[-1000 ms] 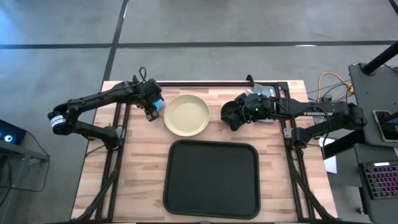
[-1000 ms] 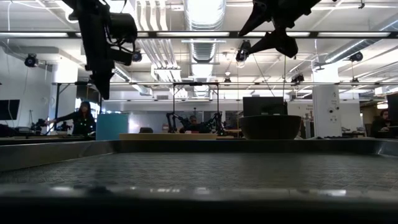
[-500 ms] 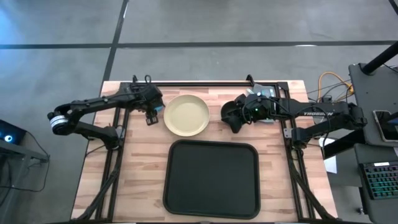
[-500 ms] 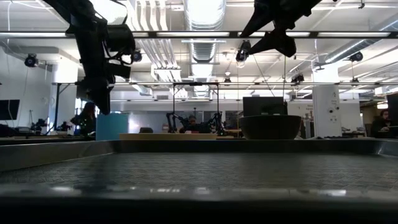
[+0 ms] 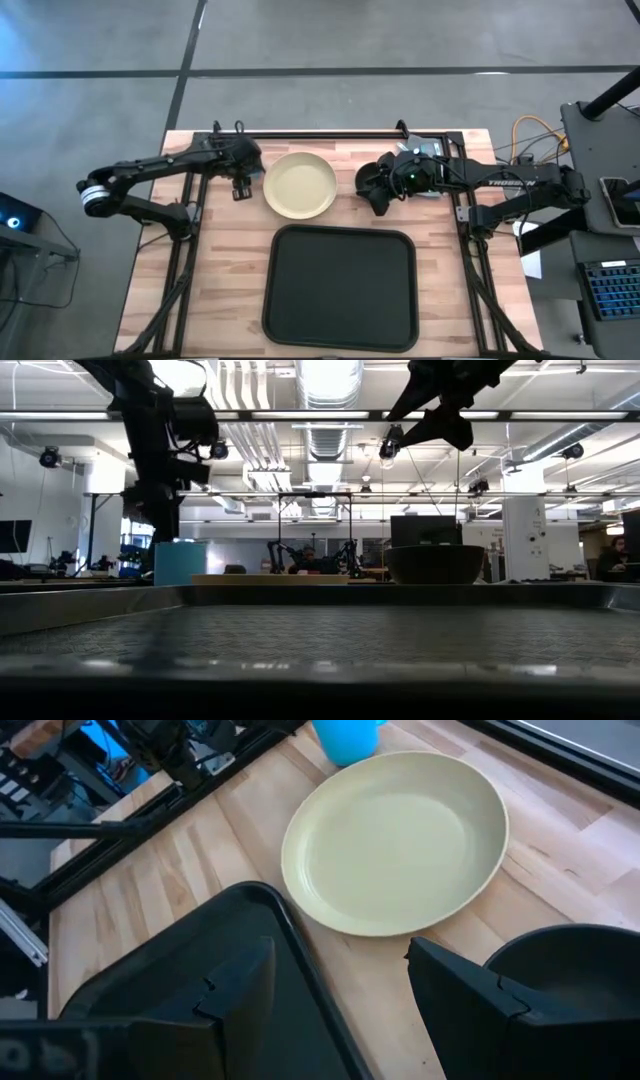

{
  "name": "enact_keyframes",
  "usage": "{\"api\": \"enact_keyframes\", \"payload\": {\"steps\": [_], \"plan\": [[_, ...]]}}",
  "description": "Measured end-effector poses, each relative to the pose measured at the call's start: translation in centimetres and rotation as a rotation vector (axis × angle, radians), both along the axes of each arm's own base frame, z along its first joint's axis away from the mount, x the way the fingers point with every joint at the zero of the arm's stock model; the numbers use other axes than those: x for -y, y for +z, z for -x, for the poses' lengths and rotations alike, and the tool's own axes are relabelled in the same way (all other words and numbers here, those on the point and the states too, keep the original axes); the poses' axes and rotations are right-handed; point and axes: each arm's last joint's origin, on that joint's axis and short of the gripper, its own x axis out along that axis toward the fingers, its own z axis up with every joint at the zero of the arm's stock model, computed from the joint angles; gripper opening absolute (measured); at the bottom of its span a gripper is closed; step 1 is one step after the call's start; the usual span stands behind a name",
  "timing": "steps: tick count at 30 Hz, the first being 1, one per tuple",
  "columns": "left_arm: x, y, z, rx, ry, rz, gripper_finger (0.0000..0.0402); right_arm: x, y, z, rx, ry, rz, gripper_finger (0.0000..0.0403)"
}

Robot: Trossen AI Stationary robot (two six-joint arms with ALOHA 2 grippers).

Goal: Set up tray
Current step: Put the blue mug on the black serving tray

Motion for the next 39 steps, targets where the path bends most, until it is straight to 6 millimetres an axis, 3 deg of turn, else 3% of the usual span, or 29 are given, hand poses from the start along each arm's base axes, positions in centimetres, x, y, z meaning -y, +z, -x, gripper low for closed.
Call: {"api": "enact_keyframes", "payload": {"steps": [7,20,34,39], "plan": [[-0.8,2.1,-0.5,0.055,0.012,-0.049,0.0148,0.0,0.0,0.0,0.0,0.0,0.001,0.0215],[-2.8,-3.7,-1.4,-0.171,0.058,0.013,0.0148,0.0,0.0,0.0,-0.002,0.01,0.013,0.0215],[-3.1,-3.7,-1.7,-0.124,0.174,-0.003,0.0146,0.0,0.0,0.0,-0.006,0.015,0.019,0.0215],[-3.1,-3.7,-1.8,-0.098,0.226,0.002,0.0101,0.0,0.0,0.0,-0.006,0.014,0.018,0.0215]]}}
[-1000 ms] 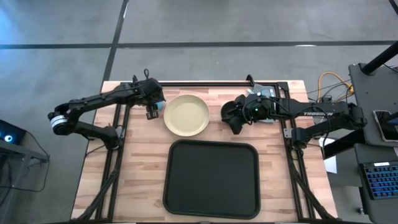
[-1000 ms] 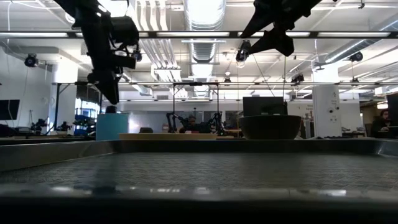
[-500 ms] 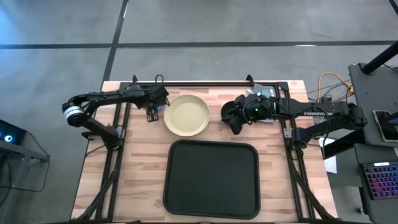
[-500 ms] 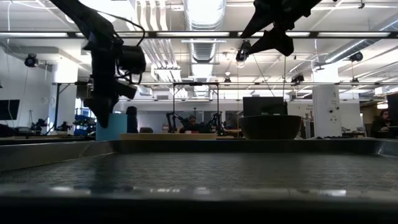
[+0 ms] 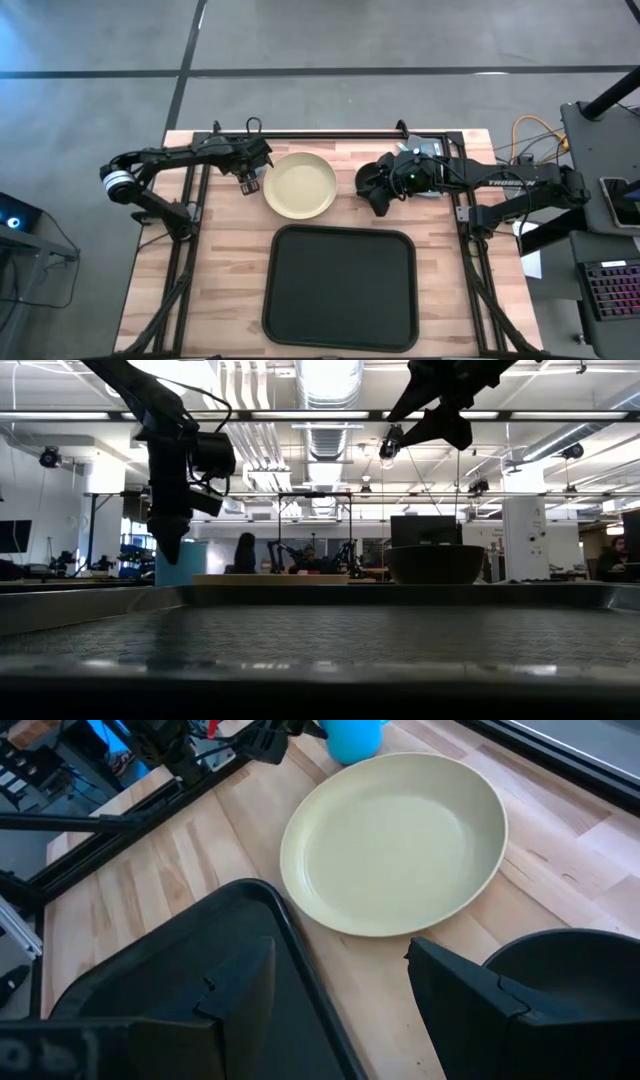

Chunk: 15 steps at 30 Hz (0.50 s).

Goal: Set up tray
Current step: Put the blue mug on the black serving tray

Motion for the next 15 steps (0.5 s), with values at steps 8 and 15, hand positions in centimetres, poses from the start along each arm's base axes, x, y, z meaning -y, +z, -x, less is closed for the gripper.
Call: {"api": "enact_keyframes", "payload": {"steps": [8,15], "plan": [[0.1,0.0,-0.1,0.03,0.02,0.024,0.0005,0.0,0.0,0.0,0.006,-0.02,-0.027,0.0215],[1.7,2.3,-0.1,0.057,-0.005,0.018,0.0002,0.0,0.0,0.0,0.012,-0.033,-0.044,0.0215]]}}
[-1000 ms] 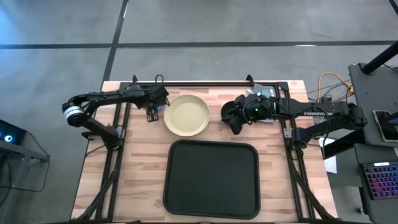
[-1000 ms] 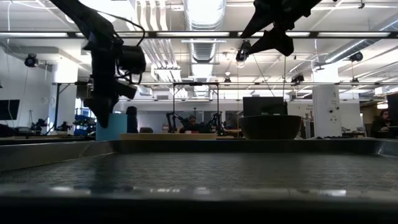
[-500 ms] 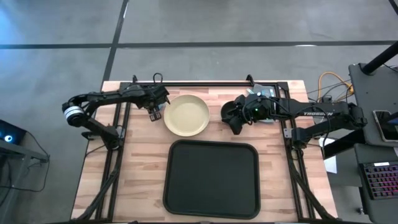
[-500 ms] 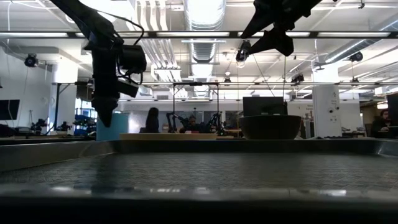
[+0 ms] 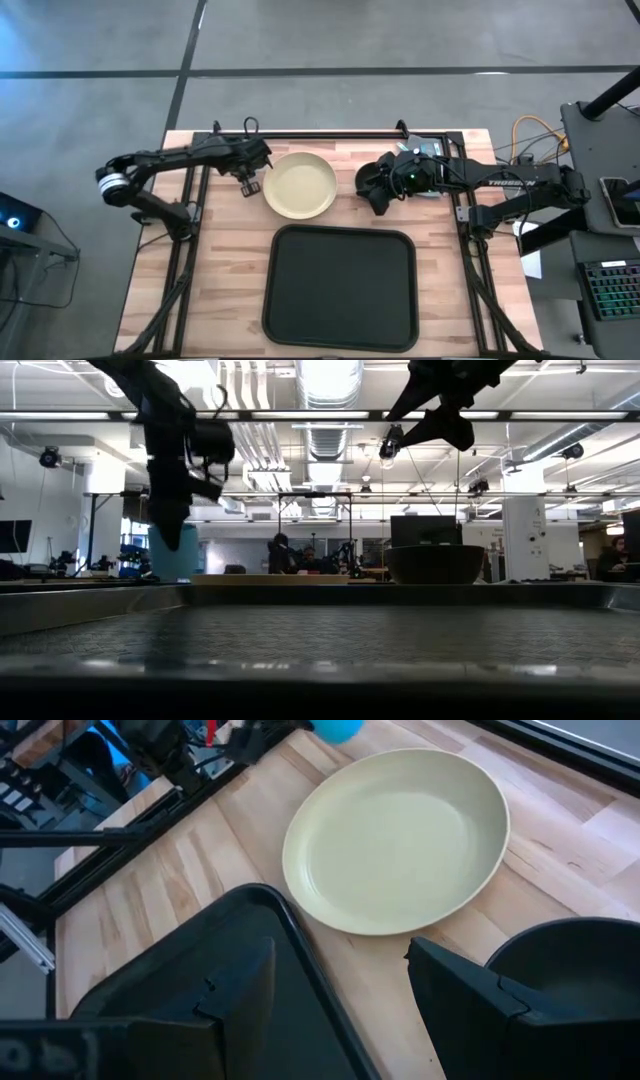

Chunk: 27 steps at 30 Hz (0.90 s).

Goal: Set up tray
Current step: Put the blue mug on the black serving tray

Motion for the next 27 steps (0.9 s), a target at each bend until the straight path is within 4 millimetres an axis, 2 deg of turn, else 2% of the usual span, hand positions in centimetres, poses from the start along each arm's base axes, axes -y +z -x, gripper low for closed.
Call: {"api": "enact_keyframes", "payload": {"steps": [5,10,14,16,18,22,27], "plan": [[2.9,4.6,0.3,0.124,-0.055,-0.047,0.0001,0.0,0.0,0.0,0.005,-0.01,-0.013,0.0215],[8.1,9.8,0.5,0.391,-0.284,-0.027,0.0001,0.0,0.0,0.0,0.009,-0.024,-0.031,0.0215],[12.1,11.6,-0.1,0.467,-0.408,-0.023,0.0001,-0.2,0.0,0.0,0.012,-0.025,-0.044,0.0215],[13.8,11.7,-1.0,0.463,-0.463,-0.019,0.0,-0.2,0.0,0.0,0.013,-0.023,-0.051,0.0215],[15.5,11.0,-2.4,0.415,-0.526,-0.001,0.0,-0.3,0.0,0.0,0.014,-0.003,-0.07,0.0215],[18.1,8.5,-5.9,0.262,-0.607,0.042,0.0,-0.5,0.0,0.0,0.02,0.019,-0.138,0.0215],[19.9,5.7,-9.7,0.09,-0.649,0.152,0.0,-1.2,-0.2,0.0,0.001,0.035,-0.204,0.0215]]}}
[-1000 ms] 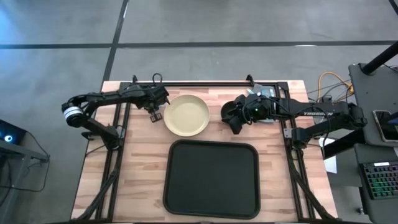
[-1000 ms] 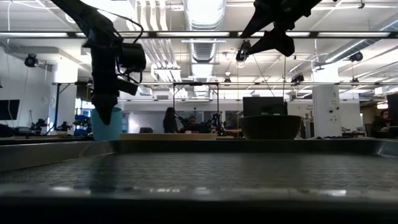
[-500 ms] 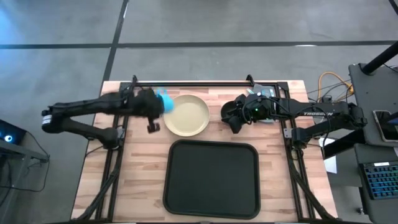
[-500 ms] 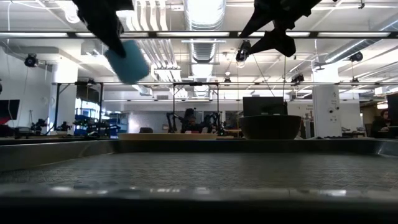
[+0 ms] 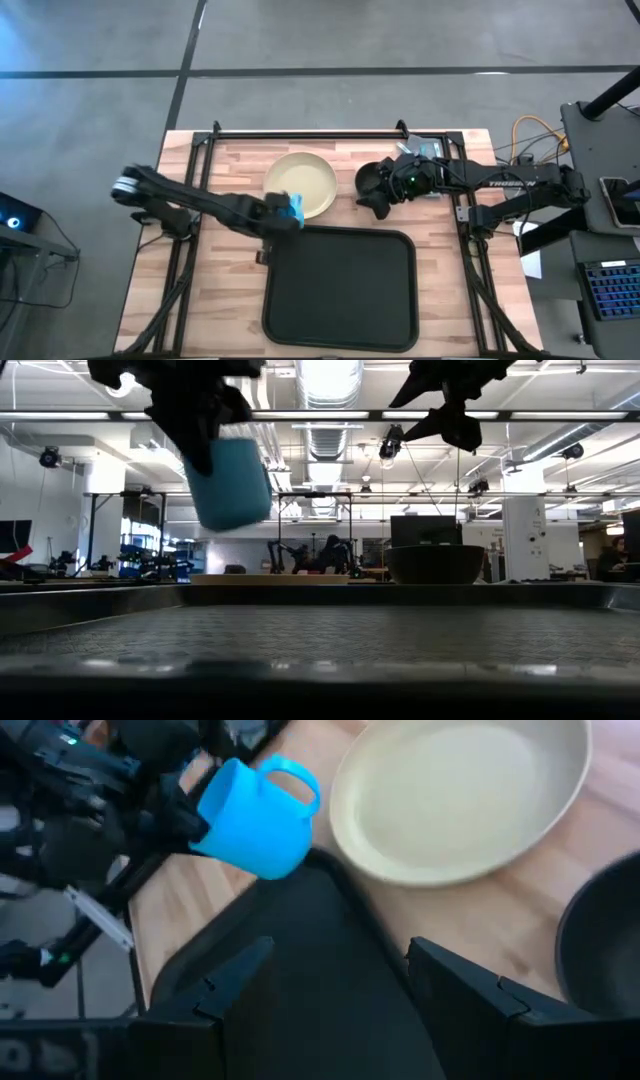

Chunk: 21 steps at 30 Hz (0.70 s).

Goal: Set up tray
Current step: Put the blue mug on the black serving tray

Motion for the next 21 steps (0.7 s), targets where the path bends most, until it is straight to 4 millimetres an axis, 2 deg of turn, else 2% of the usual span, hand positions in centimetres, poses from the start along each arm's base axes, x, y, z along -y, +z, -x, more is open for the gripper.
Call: {"api": "enact_keyframes", "payload": {"steps": [3,7,13,21], "plan": [[1.2,-1.0,-1.3,-0.046,-0.046,-0.009,0.0,-0.7,-0.3,0.2,-0.044,0.024,-0.009,0.0215],[2.7,-1.8,-2.0,-0.06,-0.101,0.041,0.0,-1.9,-0.8,0.6,-0.106,0.051,-0.029,0.0215],[4.3,-3.5,-1.8,-0.106,-0.063,0.087,0.0,-3.2,-1.0,0.8,-0.132,0.044,0.005,0.0215],[4.5,-4.6,-1.3,-0.127,0.033,0.116,0.0,-3.4,-0.9,0.8,-0.128,-0.019,0.003,0.0215]]}}
